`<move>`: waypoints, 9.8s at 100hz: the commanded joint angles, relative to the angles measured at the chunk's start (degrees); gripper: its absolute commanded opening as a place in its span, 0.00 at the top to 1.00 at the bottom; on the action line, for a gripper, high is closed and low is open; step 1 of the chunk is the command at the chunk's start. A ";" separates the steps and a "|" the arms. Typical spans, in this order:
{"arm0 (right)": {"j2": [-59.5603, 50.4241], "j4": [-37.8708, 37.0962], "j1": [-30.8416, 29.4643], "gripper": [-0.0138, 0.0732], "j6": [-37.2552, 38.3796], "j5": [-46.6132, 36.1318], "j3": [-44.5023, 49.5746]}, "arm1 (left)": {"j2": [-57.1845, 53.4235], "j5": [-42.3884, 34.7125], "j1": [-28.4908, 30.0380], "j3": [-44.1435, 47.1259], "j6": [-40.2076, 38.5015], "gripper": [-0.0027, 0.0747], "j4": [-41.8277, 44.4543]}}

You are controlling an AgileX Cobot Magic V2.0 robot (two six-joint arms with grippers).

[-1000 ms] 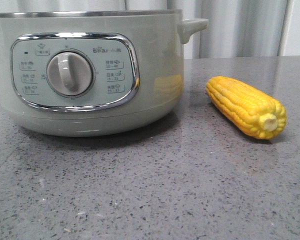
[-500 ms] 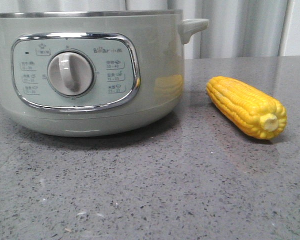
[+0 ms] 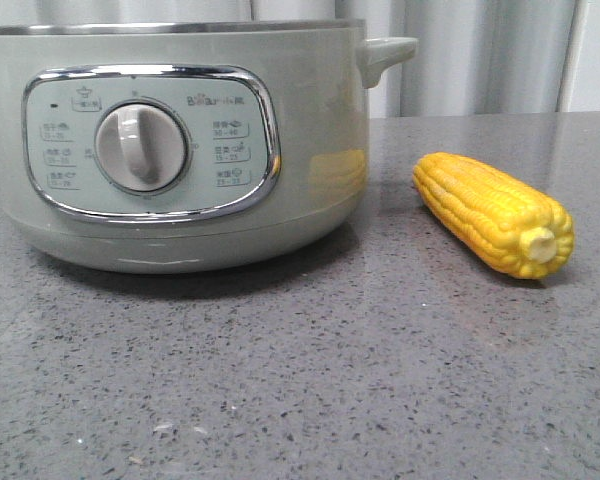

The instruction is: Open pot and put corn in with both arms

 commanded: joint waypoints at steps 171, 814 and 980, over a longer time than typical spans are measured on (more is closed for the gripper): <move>0.71 0.16 0.10 0.68 -0.22 -2.06 -4.96 | 32.32 -43.24 -7.13 8.11 -0.91 0.54 2.46; -27.26 -17.77 18.87 0.93 -2.59 1.76 -3.50 | -36.80 12.06 -18.51 6.50 -3.91 0.99 6.19; -27.26 -17.77 18.87 0.93 -2.59 1.76 -3.50 | -38.46 31.32 -7.03 19.47 -0.37 0.99 -2.36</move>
